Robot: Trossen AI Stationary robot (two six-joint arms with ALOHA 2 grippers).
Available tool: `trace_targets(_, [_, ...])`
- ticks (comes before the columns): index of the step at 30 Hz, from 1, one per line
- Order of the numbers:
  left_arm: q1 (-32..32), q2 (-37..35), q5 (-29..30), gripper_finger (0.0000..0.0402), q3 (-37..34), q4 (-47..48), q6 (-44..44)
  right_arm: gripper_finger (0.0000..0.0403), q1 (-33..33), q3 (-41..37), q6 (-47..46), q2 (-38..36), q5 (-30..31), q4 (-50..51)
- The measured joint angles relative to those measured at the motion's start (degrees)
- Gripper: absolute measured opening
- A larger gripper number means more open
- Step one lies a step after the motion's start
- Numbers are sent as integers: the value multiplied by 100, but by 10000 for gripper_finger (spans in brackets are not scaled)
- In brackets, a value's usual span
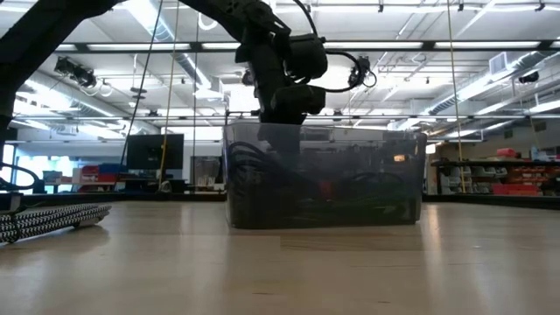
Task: Pick and place USB-C Cables
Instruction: Put the violet charger cable into the bottom black transparent bin
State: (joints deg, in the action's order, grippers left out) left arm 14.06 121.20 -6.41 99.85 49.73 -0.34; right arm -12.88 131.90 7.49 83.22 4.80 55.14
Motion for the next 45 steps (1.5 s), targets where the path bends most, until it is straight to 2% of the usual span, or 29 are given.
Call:
trace_targets(3, [-14, -116, -121, 103, 27, -45, 0, 114, -46, 0, 17, 0, 76, 146])
trace_targets(9, [-19, -681, -145, 107, 415, 75, -78, 114, -411, 0, -92, 0, 690, 941])
trace_targets(13, [-42, -1235, -95, 107, 620, 98, -89, 114, -768, 0, -318, 0, 699, 1312])
trace_targets(15, [-70, -1552, 78, 107, 645, 105, -88, 113, -940, 0, -421, 0, 673, 1387])
trace_targets(22, [-252, -2489, 1247, 107, 645, 453, -67, 113, -1447, -3, -753, 30, 621, 1409])
trace_targets(28, [-402, -2987, 1715, 107, 643, 788, -316, 113, -1705, -155, -615, 199, 625, 1173])
trace_targets(30, [-465, -3096, 1775, 107, 643, 896, -375, 113, -1726, -235, -564, 282, 623, 874])
trace_targets(33, [-574, -3202, 1954, 107, 642, 1051, -502, 113, -1809, -323, -414, 486, 299, 757])
trace_targets(39, [-836, -3279, 2505, 107, 635, 1577, -849, 113, -2042, -411, -480, 1149, 140, 1408])
trace_targets(45, [-1023, -3279, 2729, 107, 638, 1654, -958, 113, -2284, -415, -649, 1824, 118, 1897])
